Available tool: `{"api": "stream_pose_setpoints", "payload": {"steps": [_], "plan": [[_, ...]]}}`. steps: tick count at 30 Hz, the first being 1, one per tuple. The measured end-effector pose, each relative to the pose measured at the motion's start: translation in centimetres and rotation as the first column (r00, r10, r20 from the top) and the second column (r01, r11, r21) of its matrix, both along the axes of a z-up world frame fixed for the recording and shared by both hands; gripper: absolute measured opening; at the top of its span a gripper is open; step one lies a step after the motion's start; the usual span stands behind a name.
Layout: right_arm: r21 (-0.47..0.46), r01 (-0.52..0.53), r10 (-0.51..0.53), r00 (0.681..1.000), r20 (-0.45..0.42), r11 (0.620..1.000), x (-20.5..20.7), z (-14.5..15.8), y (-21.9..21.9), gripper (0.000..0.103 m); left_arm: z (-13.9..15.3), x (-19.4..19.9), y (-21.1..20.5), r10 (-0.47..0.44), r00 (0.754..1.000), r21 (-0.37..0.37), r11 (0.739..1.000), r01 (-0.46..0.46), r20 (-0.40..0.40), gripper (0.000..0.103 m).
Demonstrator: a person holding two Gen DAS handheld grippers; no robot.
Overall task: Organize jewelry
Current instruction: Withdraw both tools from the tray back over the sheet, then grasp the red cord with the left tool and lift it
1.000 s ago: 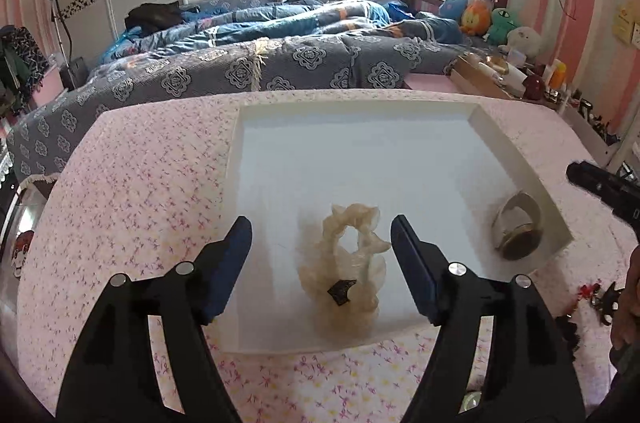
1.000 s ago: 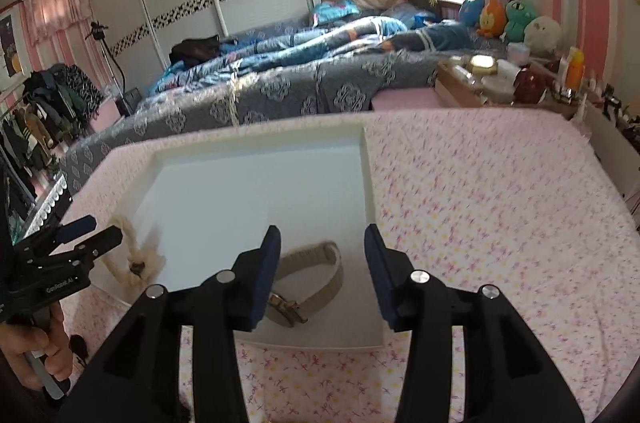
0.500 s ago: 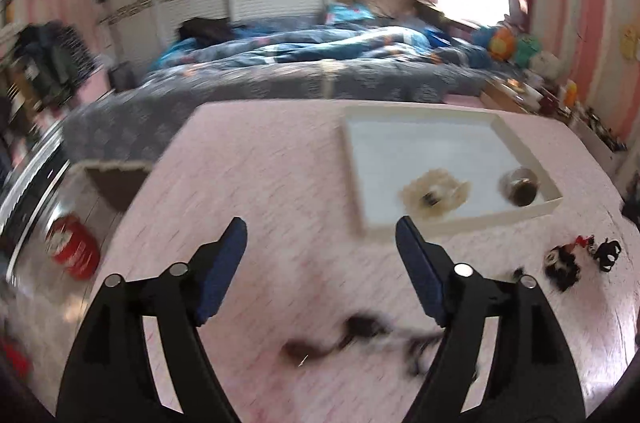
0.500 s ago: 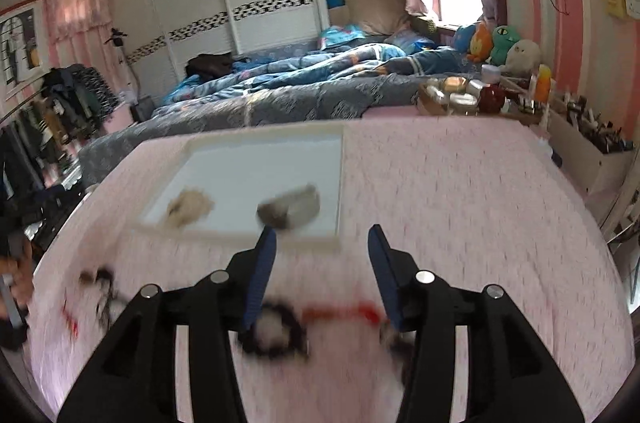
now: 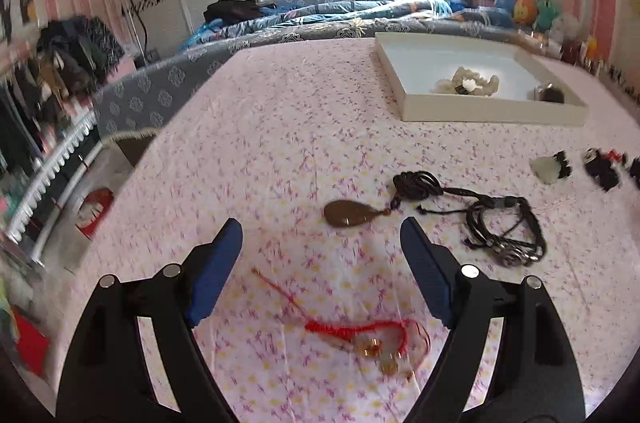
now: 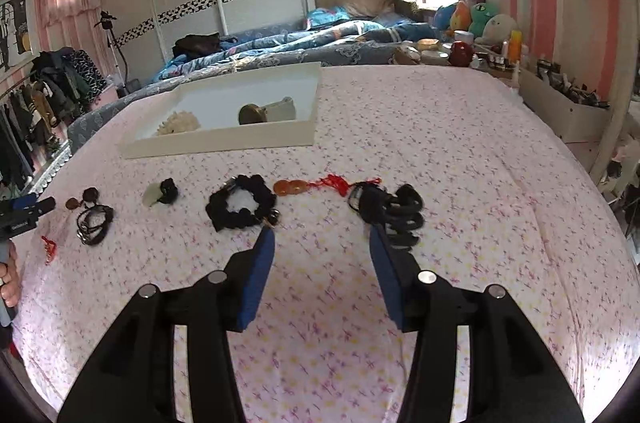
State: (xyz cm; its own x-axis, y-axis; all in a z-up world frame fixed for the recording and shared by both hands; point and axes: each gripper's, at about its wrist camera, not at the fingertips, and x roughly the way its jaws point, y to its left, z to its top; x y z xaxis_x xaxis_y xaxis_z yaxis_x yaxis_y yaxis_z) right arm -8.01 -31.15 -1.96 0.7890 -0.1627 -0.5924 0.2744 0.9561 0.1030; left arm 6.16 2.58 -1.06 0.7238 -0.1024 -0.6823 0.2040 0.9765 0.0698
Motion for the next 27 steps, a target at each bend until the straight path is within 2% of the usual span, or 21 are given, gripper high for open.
{"api": "stream_pose_setpoints", "payload": {"steps": [2, 6, 8, 11, 15, 18, 19, 20, 21, 23, 27], "plan": [[0.015, 0.019, -0.019, 1.000, -0.013, 1.000, -0.3, -0.6, -0.2, 0.050, -0.5, -1.1, 1.2, 0.004, 1.000, -0.032, 0.999, -0.005, -0.018, 0.081], [0.021, 0.054, -0.054, 0.998, 0.014, 0.998, -1.1, -0.3, -0.6, 0.055, -1.5, -3.3, 1.9, -0.024, 0.999, -0.020, 1.000, 0.023, -0.041, 0.081], [0.006, 0.061, -0.061, 0.998, 0.010, 0.998, -1.1, -0.2, -0.4, 0.055, -2.0, -3.4, 2.0, -0.012, 0.998, -0.004, 1.000, 0.011, -0.058, 0.081], [-0.009, 0.055, -0.055, 0.998, -0.011, 0.998, -0.9, -0.4, -0.2, 0.055, -2.9, -2.1, 1.4, -0.003, 0.992, 0.014, 1.000, 0.005, -0.129, 0.080], [0.025, 0.072, -0.072, 0.997, -0.008, 0.997, -1.3, -0.6, -0.9, 0.055, -3.3, -1.7, 0.7, -0.013, 0.990, 0.035, 0.999, 0.018, -0.140, 0.074], [0.069, 0.089, -0.089, 0.996, -0.014, 0.994, -2.2, -0.8, -1.7, 0.055, -3.3, -2.0, 0.0, -0.056, 0.989, 0.021, 0.998, 0.059, -0.136, 0.051], [0.076, 0.089, -0.089, 0.996, -0.005, 0.993, -2.7, -0.8, -1.8, 0.055, -3.3, -2.2, -0.2, -0.073, 0.988, 0.006, 0.997, 0.075, -0.135, 0.038], [0.075, 0.087, -0.087, 0.996, -0.003, 0.993, -3.0, -0.8, -1.8, 0.056, -3.3, -2.3, -0.5, -0.076, 0.989, 0.020, 0.997, 0.079, -0.128, 0.017], [0.063, 0.090, -0.090, 0.996, -0.007, 0.994, -3.2, -1.0, -1.6, 0.055, -3.3, -2.4, -1.0, -0.088, 0.989, 0.032, 0.995, 0.092, -0.123, 0.006], [0.068, 0.093, -0.093, 0.996, 0.000, 0.993, -3.6, -1.0, -1.8, 0.056, -3.3, -2.6, -1.5, -0.096, 0.989, 0.041, 0.994, 0.101, -0.115, 0.001], [0.064, 0.099, -0.100, 0.995, 0.003, 0.993, -4.1, -0.7, -2.1, 0.056, -2.1, -3.2, -0.8, -0.092, 0.993, -0.005, 0.996, 0.092, -0.071, 0.001]]}}
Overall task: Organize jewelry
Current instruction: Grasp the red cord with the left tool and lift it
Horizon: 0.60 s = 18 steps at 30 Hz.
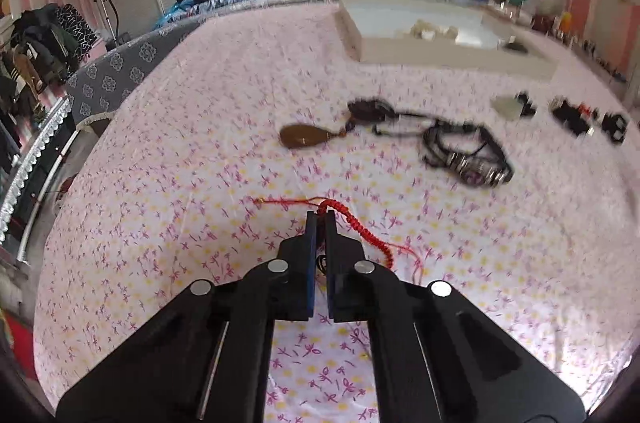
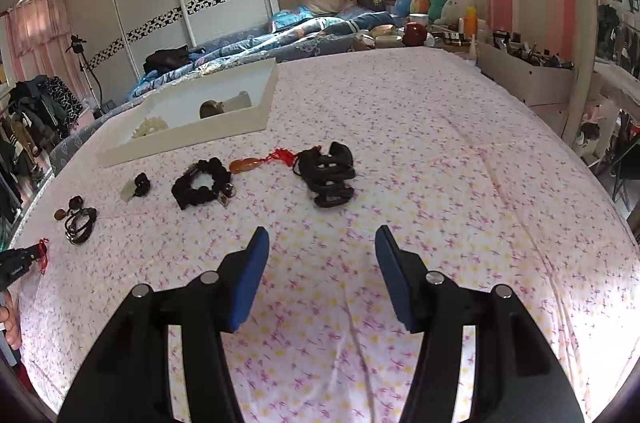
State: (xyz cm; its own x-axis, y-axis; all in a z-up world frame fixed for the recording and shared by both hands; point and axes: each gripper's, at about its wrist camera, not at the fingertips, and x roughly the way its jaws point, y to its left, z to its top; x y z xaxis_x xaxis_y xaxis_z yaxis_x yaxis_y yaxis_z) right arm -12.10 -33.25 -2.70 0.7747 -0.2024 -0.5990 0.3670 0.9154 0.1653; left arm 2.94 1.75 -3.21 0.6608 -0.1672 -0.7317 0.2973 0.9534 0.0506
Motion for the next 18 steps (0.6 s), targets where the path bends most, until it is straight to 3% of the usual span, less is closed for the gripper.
{"api": "stream_pose_setpoints", "payload": {"steps": [7, 10, 18], "plan": [[-0.027, -0.030, 0.029, 0.999, -0.029, 0.999, 2.4, 0.1, -0.3, 0.055, 1.9, 1.6, 0.7, 0.004, 0.999, -0.033, 0.999, -0.002, 0.038, 0.001], [0.006, -0.038, 0.038, 0.999, -0.011, 0.999, 3.5, 0.8, -0.4, 0.056, 2.6, 3.1, 0.5, 0.001, 0.999, -0.034, 0.999, 0.001, 0.042, 0.001], [0.001, -0.153, 0.153, 0.988, -0.030, 0.988, 8.9, 1.1, 4.5, 0.055, 3.4, 6.5, -1.1, -0.024, 0.999, -0.065, 0.998, 0.027, 0.040, 0.001]]}}
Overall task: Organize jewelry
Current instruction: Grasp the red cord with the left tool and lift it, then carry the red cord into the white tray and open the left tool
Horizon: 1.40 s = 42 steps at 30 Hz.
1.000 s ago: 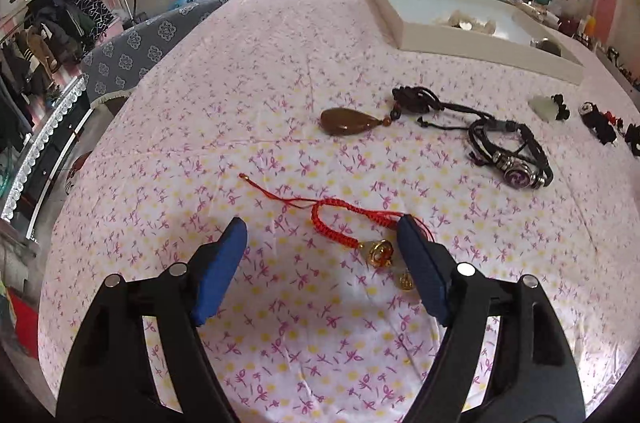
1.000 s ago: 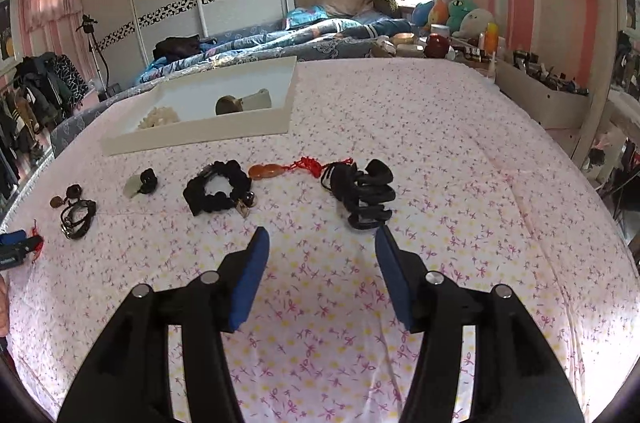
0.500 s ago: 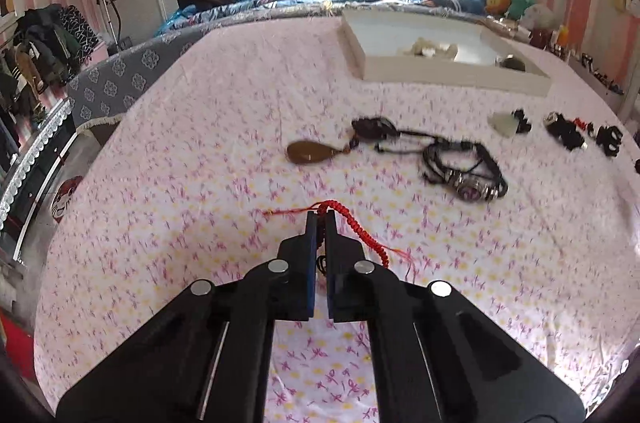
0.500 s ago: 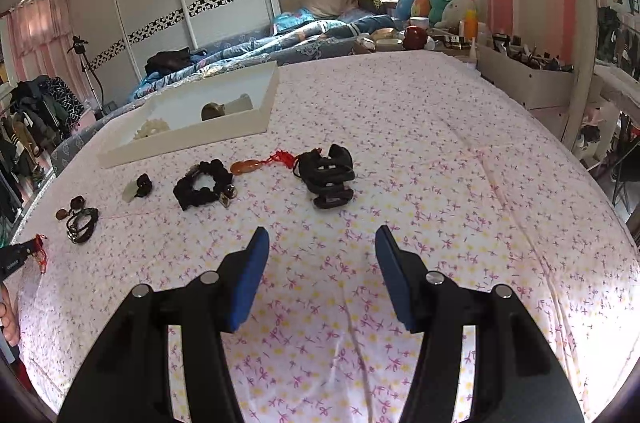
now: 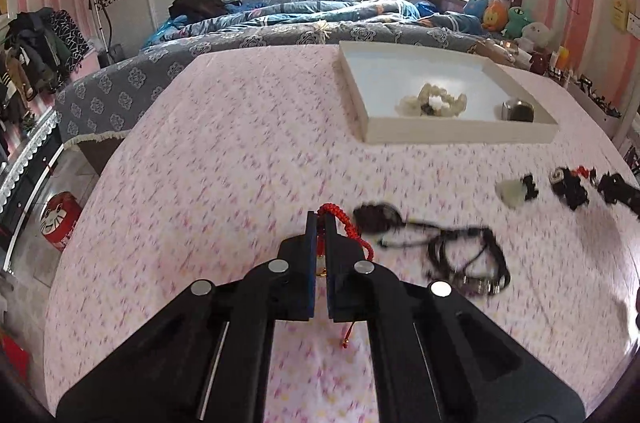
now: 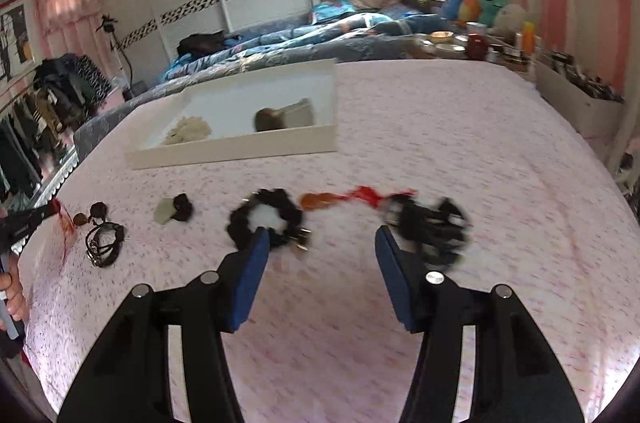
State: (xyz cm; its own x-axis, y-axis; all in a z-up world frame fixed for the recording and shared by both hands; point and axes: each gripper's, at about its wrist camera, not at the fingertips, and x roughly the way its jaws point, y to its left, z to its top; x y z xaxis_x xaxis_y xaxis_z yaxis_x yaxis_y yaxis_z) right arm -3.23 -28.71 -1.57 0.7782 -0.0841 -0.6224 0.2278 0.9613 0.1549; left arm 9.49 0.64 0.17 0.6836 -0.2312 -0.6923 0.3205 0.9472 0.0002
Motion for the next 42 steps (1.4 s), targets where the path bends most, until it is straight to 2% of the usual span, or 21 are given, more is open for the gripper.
{"api": "stream_pose_setpoints", "payload": {"steps": [3, 6, 10, 12, 15, 20, 25, 27, 30, 32, 33, 34, 42], "plan": [[-0.015, -0.016, 0.016, 1.000, -0.025, 1.000, 2.0, -0.5, 1.3, 0.055, -0.2, 1.7, -0.4, -0.006, 1.000, -0.014, 1.000, 0.006, -0.018, 0.001], [-0.053, 0.011, -0.015, 0.998, -0.061, 0.999, 3.7, -0.8, 1.4, 0.055, -0.1, 3.1, -0.6, -0.011, 1.000, -0.024, 1.000, 0.010, -0.021, 0.001], [-0.030, 0.036, -0.038, 0.998, -0.054, 0.999, 4.6, -0.2, 0.5, 0.055, -0.3, 4.4, -0.4, -0.003, 1.000, -0.031, 1.000, 0.003, -0.015, 0.001], [-0.005, 0.009, -0.009, 1.000, -0.028, 1.000, 4.4, 0.3, 1.1, 0.055, -0.7, 4.6, -0.2, 0.006, 1.000, -0.034, 0.999, -0.006, -0.014, 0.001], [-0.029, -0.045, 0.044, 0.999, -0.010, 0.999, 4.9, 0.8, 3.4, 0.055, -1.4, 5.3, 0.0, 0.013, 0.999, -0.059, 0.998, -0.015, -0.033, 0.001], [-0.018, -0.110, 0.110, 0.993, -0.045, 0.994, 7.3, 0.1, 7.3, 0.055, -1.9, 5.6, 0.2, 0.017, 0.999, -0.056, 0.998, -0.018, -0.034, 0.001], [-0.036, -0.134, 0.131, 0.987, -0.090, 0.990, 9.8, -0.9, 9.7, 0.054, -2.2, 6.0, 0.8, 0.021, 0.999, -0.071, 0.997, -0.024, -0.046, 0.001], [-0.007, -0.136, 0.134, 0.983, -0.128, 0.991, 11.0, -1.8, 9.8, 0.048, -2.4, 6.1, 0.8, 0.018, 0.999, -0.076, 0.997, -0.022, -0.049, 0.001], [0.015, -0.159, 0.160, 0.980, -0.122, 0.987, 11.5, -1.7, 10.0, 0.041, -2.7, 6.1, 0.6, 0.009, 0.999, -0.074, 0.997, -0.013, -0.050, 0.001], [0.015, -0.184, 0.184, 0.976, -0.113, 0.983, 11.4, -1.7, 10.5, 0.023, -2.8, 6.1, 0.4, 0.004, 0.999, -0.071, 0.997, -0.008, -0.053, 0.001], [0.006, -0.180, 0.180, 0.977, -0.113, 0.984, 11.3, -1.7, 10.7, 0.022, -2.9, 6.1, 0.4, 0.002, 0.998, -0.070, 0.998, -0.005, -0.055, 0.001], [-0.011, -0.170, 0.167, 0.979, -0.120, 0.985, 11.3, -1.7, 10.8, 0.015, -3.0, 6.0, 0.4, 0.000, 0.998, -0.070, 0.998, -0.004, -0.056, 0.001], [0.062, -0.139, 0.143, 0.988, -0.062, 0.988, 10.5, -1.2, 9.0, 0.012, -3.2, 6.1, 0.3, 0.001, 0.998, -0.073, 0.997, -0.006, -0.058, 0.001]]}}
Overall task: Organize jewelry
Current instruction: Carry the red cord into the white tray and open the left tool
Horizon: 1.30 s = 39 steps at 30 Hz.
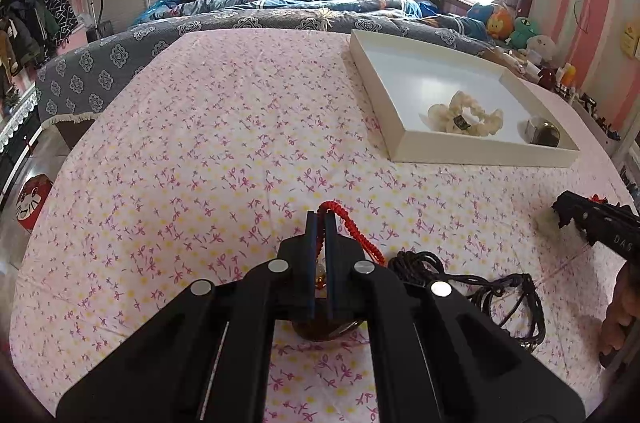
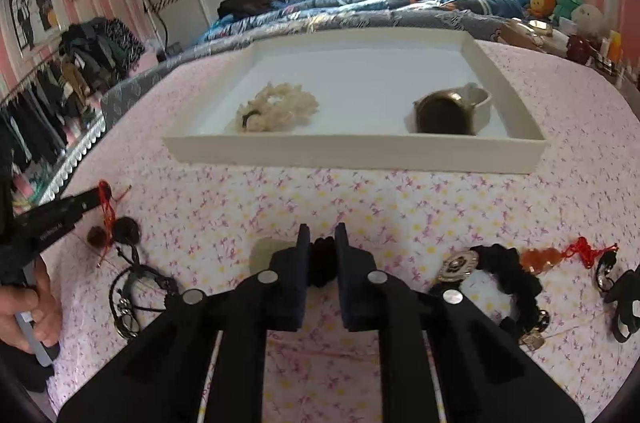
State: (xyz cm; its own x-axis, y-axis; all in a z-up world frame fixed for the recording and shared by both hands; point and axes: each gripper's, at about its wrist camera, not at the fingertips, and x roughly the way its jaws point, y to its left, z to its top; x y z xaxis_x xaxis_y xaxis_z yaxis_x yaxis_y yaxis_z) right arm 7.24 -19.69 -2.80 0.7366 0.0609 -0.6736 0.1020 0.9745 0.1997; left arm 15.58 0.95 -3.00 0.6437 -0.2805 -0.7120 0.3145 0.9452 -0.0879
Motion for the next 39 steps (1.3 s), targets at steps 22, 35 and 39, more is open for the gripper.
{"api": "stream_pose_setpoints", "payload": {"steps": [22, 35, 39], "plan": [[-0.009, 0.041, -0.039, 0.986, 0.161, 0.999, 3.2, 8.8, -6.7, 0.011, 9.7, 3.1, -11.0, -0.147, 0.980, 0.041, 0.989, 0.142, 0.136, 0.001], [0.046, -0.013, 0.007, 0.992, 0.127, 0.999, 8.8, 3.8, -7.0, 0.011, 3.8, 8.5, -13.6, -0.107, 0.994, -0.016, 0.994, 0.108, 0.037, 0.001], [0.000, -0.026, 0.026, 0.997, 0.079, 1.000, 9.8, 2.4, -6.1, 0.011, 2.0, 8.9, -14.1, -0.061, 0.998, 0.116, 0.992, 0.057, 0.026, 0.001]]}}
